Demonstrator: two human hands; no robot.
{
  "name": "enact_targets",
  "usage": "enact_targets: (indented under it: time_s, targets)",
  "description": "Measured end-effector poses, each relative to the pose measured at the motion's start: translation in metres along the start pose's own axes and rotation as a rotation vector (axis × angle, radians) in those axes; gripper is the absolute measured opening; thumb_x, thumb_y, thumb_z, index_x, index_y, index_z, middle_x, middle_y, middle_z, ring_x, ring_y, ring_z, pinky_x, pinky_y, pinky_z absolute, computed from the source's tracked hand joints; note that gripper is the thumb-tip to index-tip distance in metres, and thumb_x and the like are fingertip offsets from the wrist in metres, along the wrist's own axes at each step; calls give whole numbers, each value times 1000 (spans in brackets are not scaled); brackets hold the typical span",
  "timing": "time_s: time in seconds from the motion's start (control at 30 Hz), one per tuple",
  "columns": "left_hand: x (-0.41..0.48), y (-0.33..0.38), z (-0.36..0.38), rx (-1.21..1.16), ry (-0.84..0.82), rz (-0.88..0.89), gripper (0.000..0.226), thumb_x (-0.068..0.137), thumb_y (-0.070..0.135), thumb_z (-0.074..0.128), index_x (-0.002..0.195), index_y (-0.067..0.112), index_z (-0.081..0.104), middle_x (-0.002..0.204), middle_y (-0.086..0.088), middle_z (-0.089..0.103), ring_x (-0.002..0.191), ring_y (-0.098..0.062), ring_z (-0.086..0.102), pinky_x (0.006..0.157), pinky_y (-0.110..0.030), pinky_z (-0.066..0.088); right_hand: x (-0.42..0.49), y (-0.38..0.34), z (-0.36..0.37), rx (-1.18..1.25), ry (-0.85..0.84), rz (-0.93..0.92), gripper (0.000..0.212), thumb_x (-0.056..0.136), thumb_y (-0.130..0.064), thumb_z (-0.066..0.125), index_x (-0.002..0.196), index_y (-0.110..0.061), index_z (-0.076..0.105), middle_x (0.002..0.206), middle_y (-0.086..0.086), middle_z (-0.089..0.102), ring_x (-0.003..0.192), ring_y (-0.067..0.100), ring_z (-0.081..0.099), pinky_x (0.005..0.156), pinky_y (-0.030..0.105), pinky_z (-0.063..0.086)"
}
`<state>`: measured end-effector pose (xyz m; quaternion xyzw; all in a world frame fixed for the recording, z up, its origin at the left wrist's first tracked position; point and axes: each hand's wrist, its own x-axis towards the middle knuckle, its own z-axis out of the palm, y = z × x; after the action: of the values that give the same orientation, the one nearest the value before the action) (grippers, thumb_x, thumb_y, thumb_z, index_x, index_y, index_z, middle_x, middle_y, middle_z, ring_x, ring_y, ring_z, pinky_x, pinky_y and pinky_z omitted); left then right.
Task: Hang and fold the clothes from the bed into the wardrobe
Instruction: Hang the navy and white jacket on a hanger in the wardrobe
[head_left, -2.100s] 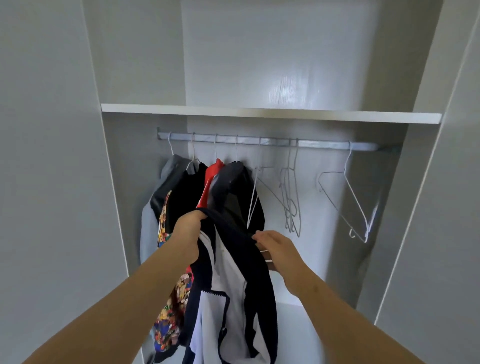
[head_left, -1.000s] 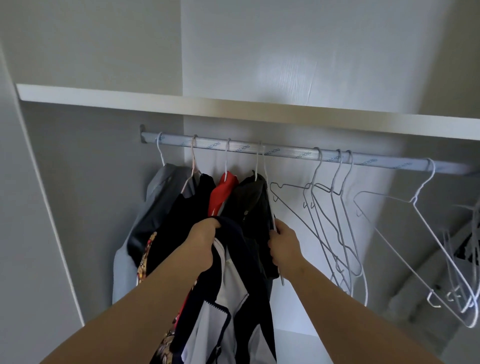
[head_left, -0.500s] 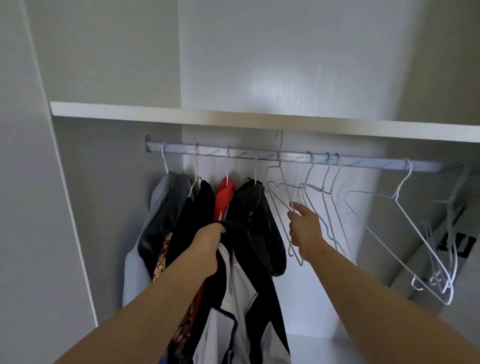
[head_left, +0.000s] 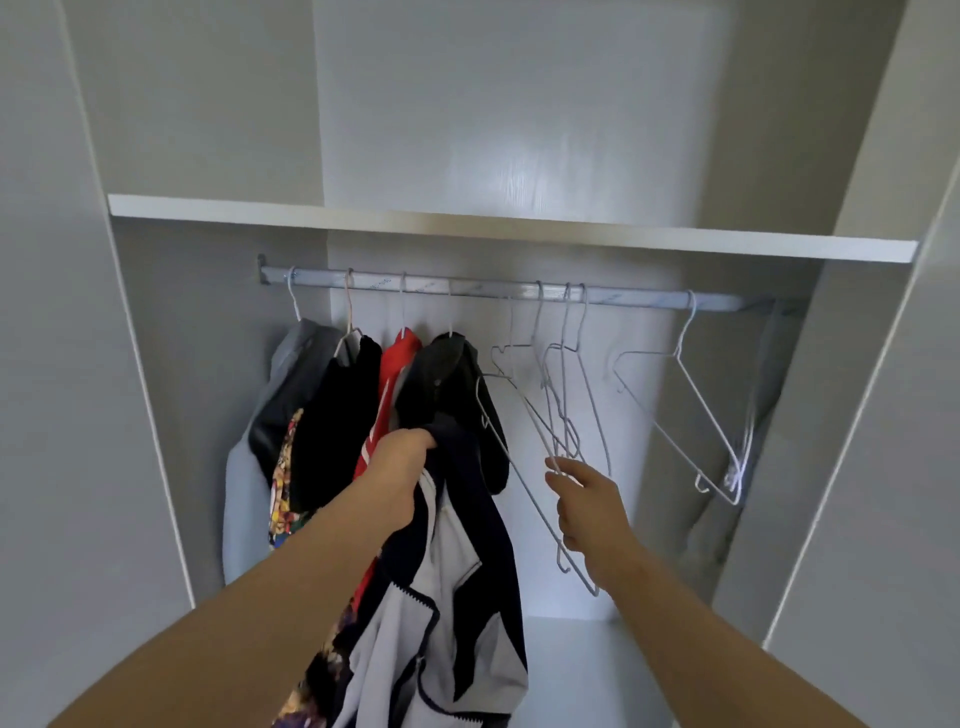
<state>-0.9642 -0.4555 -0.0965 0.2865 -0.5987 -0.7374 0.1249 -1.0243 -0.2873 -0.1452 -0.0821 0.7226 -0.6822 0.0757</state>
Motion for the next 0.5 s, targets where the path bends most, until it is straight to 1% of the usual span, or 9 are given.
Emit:
enact_targets:
  time_s: [0.07, 0.13, 0.17, 0.23, 0.3, 0.37, 0.4, 0.47, 0.5]
  targets:
    - [-17, -12, 6, 12, 13, 42, 30, 91, 4, 48, 119, -5, 56, 115, -23, 59, 110, -37, 55, 99, -42, 44, -22, 9, -23, 6, -6, 16, 9, 93, -23, 55, 97, -24, 63, 37, -11, 32, 32, 5, 26, 34, 15, 25]
    - [-36, -22, 11, 2, 42, 97, 23, 89, -1, 46, 106, -4, 60, 103, -21, 63, 103, -38, 59, 88, -40, 50, -45, 21, -44, 13, -11, 39, 7, 90, -21, 58, 88, -20, 64, 40, -8, 31, 34, 6, 25, 36, 15, 23]
    - [-46, -28, 13, 4, 44, 129, 23, 88, -2, 45, 107, -3, 60, 103, -20, 62, 103, -37, 59, 86, -38, 51, -57, 27, -53, 9, -18, 47, 10, 89, -19, 59, 80, -18, 64, 40, -7, 32, 34, 7, 25, 36, 15, 23]
    - [-64, -40, 17, 36, 47, 178, 34, 89, 0, 45, 122, 5, 52, 114, -16, 57, 105, -30, 55, 88, -35, 47, -80, 40, -67, -6, -39, 57, 27, 87, -16, 61, 60, -15, 56, 41, -4, 32, 36, 9, 24, 38, 16, 22]
    - [-76, -47, 16, 85, 47, 213, 46, 91, 2, 45, 135, 15, 41, 117, -9, 52, 98, -21, 51, 82, -30, 42, -99, 50, -75, -34, -69, 45, 46, 85, -13, 64, 46, -18, 41, 40, -5, 30, 37, 10, 23, 39, 18, 21]
    - [-84, -51, 14, 141, -5, 265, 53, 91, -1, 43, 138, 22, 37, 109, -5, 55, 86, -18, 53, 74, -28, 45, -116, 56, -82, -91, -118, 20, 57, 83, -10, 64, 40, -22, 31, 37, -8, 26, 34, 8, 23, 38, 16, 23]
    - [-89, -51, 12, 165, -39, 303, 57, 90, -4, 42, 140, 25, 36, 110, -6, 56, 85, -19, 55, 73, -29, 46, -123, 57, -87, -130, -140, 7, 59, 83, -9, 64, 38, -22, 29, 37, -9, 24, 33, 7, 23, 37, 15, 23]
    - [-97, -48, 10, 202, -79, 393, 65, 89, -9, 41, 140, 32, 34, 116, -5, 53, 84, -16, 54, 72, -26, 46, -133, 58, -95, -208, -157, -22, 60, 82, -11, 64, 37, -22, 26, 37, -9, 23, 35, 8, 21, 41, 17, 22]
    - [-101, -47, 11, 215, -88, 430, 67, 89, -9, 40, 136, 38, 35, 109, -3, 55, 79, -12, 51, 68, -22, 43, -136, 57, -99, -238, -150, -40, 60, 81, -13, 65, 39, -23, 24, 39, -8, 22, 38, 9, 19, 45, 20, 20]
